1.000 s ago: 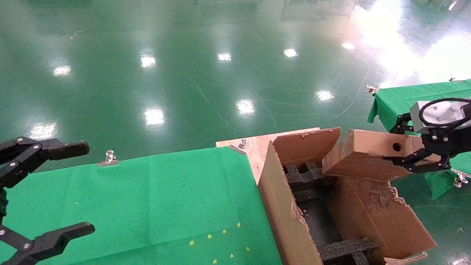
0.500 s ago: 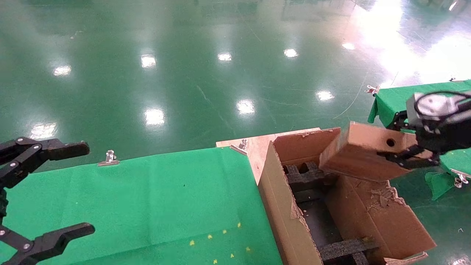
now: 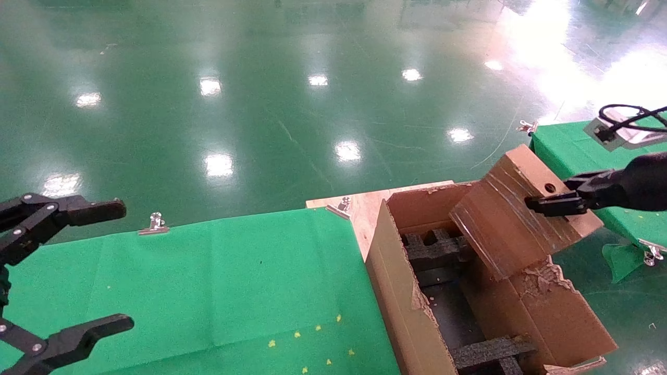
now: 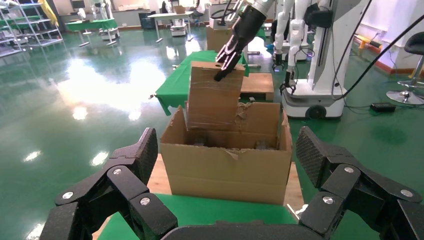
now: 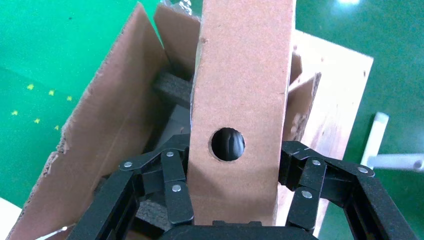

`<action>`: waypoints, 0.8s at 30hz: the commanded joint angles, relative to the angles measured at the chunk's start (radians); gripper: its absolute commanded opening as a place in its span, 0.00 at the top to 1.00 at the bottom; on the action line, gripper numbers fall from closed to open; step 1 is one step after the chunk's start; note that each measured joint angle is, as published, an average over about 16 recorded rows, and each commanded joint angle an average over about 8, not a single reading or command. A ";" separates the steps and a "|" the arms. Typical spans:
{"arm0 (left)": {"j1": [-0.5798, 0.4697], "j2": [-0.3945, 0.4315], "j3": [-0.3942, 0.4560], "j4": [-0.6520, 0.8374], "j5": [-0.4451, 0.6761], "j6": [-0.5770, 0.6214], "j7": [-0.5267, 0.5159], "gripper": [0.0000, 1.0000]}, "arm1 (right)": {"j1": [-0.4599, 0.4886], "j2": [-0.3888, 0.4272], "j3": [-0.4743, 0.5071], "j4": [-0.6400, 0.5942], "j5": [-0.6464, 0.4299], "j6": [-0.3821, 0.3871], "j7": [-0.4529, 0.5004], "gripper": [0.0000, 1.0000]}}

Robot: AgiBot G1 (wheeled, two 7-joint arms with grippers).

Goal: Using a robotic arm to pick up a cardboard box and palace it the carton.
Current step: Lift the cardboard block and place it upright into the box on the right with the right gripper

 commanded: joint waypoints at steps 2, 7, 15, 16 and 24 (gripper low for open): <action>0.000 0.000 0.000 0.000 0.000 0.000 0.000 0.00 | -0.023 0.024 -0.008 0.031 0.001 0.035 0.076 1.00; 0.000 0.000 0.000 0.000 0.000 0.000 0.000 0.00 | -0.039 0.057 -0.020 0.097 -0.007 0.074 0.145 1.00; 0.000 0.000 0.000 0.000 0.000 0.000 0.000 0.00 | -0.053 0.066 -0.027 0.118 -0.005 0.094 0.174 1.00; 0.000 0.000 0.000 0.000 -0.001 0.000 0.000 0.00 | -0.058 0.067 -0.029 0.119 -0.004 0.101 0.183 1.00; 0.000 0.000 0.000 0.000 -0.001 0.000 0.000 0.00 | -0.112 0.073 -0.052 0.133 -0.016 0.190 0.267 1.00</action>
